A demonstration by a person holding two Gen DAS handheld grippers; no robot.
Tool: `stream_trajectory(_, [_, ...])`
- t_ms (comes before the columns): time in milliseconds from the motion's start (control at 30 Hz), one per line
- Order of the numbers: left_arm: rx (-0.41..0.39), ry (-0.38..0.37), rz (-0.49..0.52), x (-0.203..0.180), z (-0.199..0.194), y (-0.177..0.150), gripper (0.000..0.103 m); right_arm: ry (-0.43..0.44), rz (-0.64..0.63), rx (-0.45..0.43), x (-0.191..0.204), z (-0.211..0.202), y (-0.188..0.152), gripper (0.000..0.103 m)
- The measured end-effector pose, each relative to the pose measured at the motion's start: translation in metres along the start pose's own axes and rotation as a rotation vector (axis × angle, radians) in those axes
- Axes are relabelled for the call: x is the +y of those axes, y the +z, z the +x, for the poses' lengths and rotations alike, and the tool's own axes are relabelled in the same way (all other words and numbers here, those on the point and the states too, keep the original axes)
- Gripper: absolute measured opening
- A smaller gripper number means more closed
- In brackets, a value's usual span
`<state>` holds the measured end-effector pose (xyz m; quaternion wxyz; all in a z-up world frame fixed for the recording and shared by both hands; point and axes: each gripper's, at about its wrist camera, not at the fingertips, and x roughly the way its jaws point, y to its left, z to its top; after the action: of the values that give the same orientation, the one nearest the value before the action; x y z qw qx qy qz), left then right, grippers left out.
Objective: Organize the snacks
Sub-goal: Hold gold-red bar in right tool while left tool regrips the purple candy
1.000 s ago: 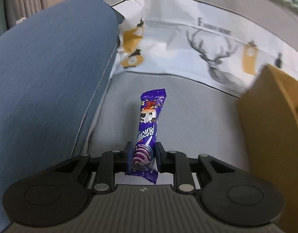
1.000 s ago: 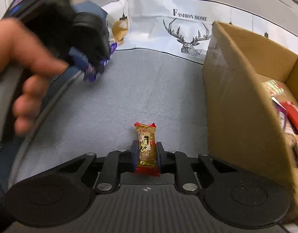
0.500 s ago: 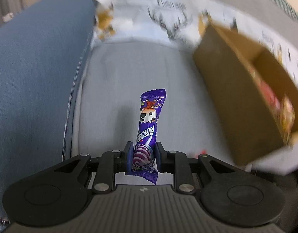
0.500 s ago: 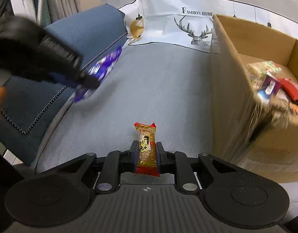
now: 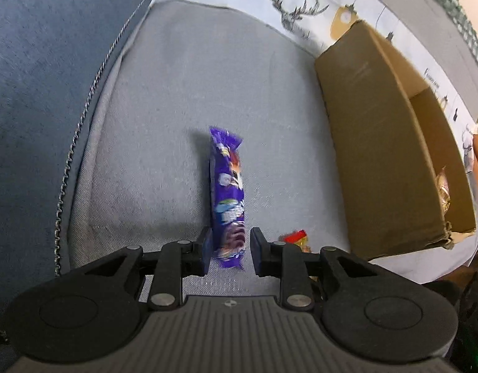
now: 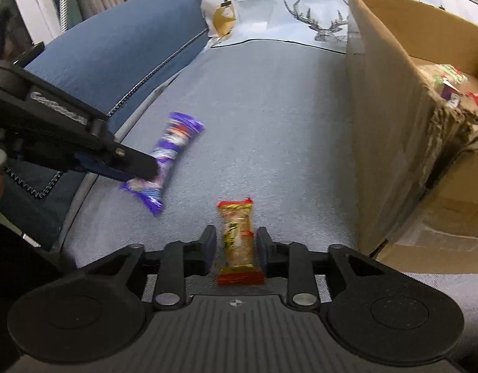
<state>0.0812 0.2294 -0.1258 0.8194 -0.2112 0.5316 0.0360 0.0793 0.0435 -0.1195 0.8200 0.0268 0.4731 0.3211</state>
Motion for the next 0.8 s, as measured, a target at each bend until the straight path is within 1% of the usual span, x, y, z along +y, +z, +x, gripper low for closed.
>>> stream_trajectory(100, [-0.01, 0.006, -0.025, 0.001, 0.002, 0.003, 0.036, -0.004, -0.018, 0.0, 0.001, 0.001, 0.0, 0.034])
stream_trajectory(167, [-0.013, 0.014, -0.032, -0.002, 0.005, 0.005, 0.036, -0.003, -0.015, -0.001, 0.0, 0.0, -0.001, 0.034])
stream_trajectory(267, [0.011, 0.024, -0.021, -0.009, 0.012, 0.01, 0.037, -0.002, -0.008, -0.001, 0.0, 0.0, -0.001, 0.035])
stream_trajectory(433, [0.038, 0.052, -0.008, -0.021, 0.023, 0.015, 0.037, -0.012, -0.033, 0.0, 0.001, -0.001, -0.004, 0.035])
stream_trajectory(600, [0.039, 0.08, 0.013, -0.03, 0.028, 0.016, 0.037, -0.017, -0.035, 0.001, 0.003, -0.001, -0.004, 0.035])
stream_trajectory(800, [0.043, 0.1, 0.023, -0.032, 0.031, 0.019, 0.037, -0.029, -0.054, 0.001, 0.005, 0.0, -0.005, 0.034])
